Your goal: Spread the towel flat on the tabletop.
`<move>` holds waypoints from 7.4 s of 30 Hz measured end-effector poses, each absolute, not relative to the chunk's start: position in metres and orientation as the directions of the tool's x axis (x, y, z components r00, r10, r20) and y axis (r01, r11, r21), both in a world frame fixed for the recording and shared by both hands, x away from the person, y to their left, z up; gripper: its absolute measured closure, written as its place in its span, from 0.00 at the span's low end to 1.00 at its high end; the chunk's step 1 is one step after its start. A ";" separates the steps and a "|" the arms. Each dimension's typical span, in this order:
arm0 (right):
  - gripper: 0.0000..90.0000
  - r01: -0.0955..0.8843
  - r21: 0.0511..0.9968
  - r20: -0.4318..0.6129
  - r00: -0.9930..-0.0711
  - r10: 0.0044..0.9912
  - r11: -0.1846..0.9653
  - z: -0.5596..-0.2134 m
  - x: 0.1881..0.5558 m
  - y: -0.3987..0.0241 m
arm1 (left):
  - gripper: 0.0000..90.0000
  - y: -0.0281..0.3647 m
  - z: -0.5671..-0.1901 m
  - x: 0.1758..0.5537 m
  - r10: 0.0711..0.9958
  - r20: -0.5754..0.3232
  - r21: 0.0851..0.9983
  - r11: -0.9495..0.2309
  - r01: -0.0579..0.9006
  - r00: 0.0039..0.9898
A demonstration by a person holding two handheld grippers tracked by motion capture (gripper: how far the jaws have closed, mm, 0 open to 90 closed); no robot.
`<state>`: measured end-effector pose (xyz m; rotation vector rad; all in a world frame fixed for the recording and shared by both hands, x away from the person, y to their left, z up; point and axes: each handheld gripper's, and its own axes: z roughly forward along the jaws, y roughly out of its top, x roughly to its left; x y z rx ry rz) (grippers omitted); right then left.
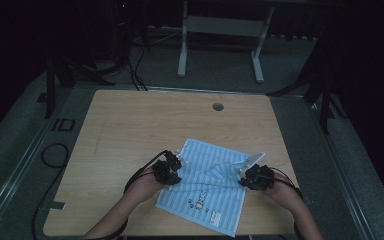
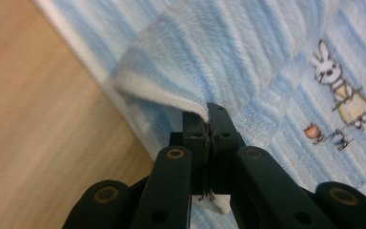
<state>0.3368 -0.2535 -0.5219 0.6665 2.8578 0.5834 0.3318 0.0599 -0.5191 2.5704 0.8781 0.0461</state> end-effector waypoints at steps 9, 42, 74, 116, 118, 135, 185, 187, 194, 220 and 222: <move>0.98 0.440 0.413 -0.097 -0.850 0.518 0.798 -0.526 0.369 -0.244 | 0.97 0.059 -0.519 0.342 0.601 -0.125 0.402 -0.697 0.594 0.789; 0.66 0.469 0.405 -0.065 -0.842 0.536 0.785 -0.486 0.359 -0.260 | 0.68 0.091 -0.493 0.295 0.470 -0.078 0.433 -0.778 0.455 0.879; 0.96 0.239 0.304 -0.067 -0.960 0.271 0.922 -0.503 0.293 -0.209 | 0.96 0.059 -0.502 0.283 0.426 -0.056 0.403 -0.818 0.411 0.903; 0.82 0.374 0.340 -0.020 -0.915 0.404 0.863 -0.522 0.302 -0.227 | 0.72 0.042 -0.524 0.279 0.386 -0.140 0.370 -0.834 0.409 0.912; 0.82 0.376 0.342 -0.021 -0.913 0.408 0.861 -0.522 0.306 -0.228 | 0.72 0.043 -0.524 0.285 0.399 -0.131 0.373 -0.828 0.419 0.907; 0.79 0.438 0.344 -0.045 -0.876 0.480 0.831 -0.522 0.381 -0.226 | 0.71 0.041 -0.524 0.346 0.475 -0.130 0.368 -0.792 0.487 0.871; 0.65 0.206 0.193 0.066 -0.978 0.197 0.959 -0.511 0.300 -0.235 | 0.53 0.033 -0.518 0.274 0.272 -0.094 0.300 -0.910 0.288 0.958; 0.65 0.202 0.169 0.075 -0.979 0.191 0.965 -0.515 0.298 -0.234 | 0.54 0.033 -0.522 0.275 0.272 -0.093 0.304 -0.908 0.287 0.958; 0.86 0.212 0.170 0.053 -0.977 0.205 0.962 -0.516 0.298 -0.230 | 0.89 0.032 -0.522 0.280 0.307 -0.059 0.315 -0.897 0.309 0.950; 0.66 0.191 0.316 -0.010 -0.979 0.205 0.929 -0.458 0.221 -0.255 | 0.59 0.061 -0.473 0.215 0.232 -0.105 0.378 -0.890 0.255 0.967; 0.64 0.233 0.352 0.000 -0.969 0.249 0.907 -0.463 0.237 -0.255 | 0.59 0.061 -0.478 0.227 0.260 -0.099 0.384 -0.881 0.278 0.961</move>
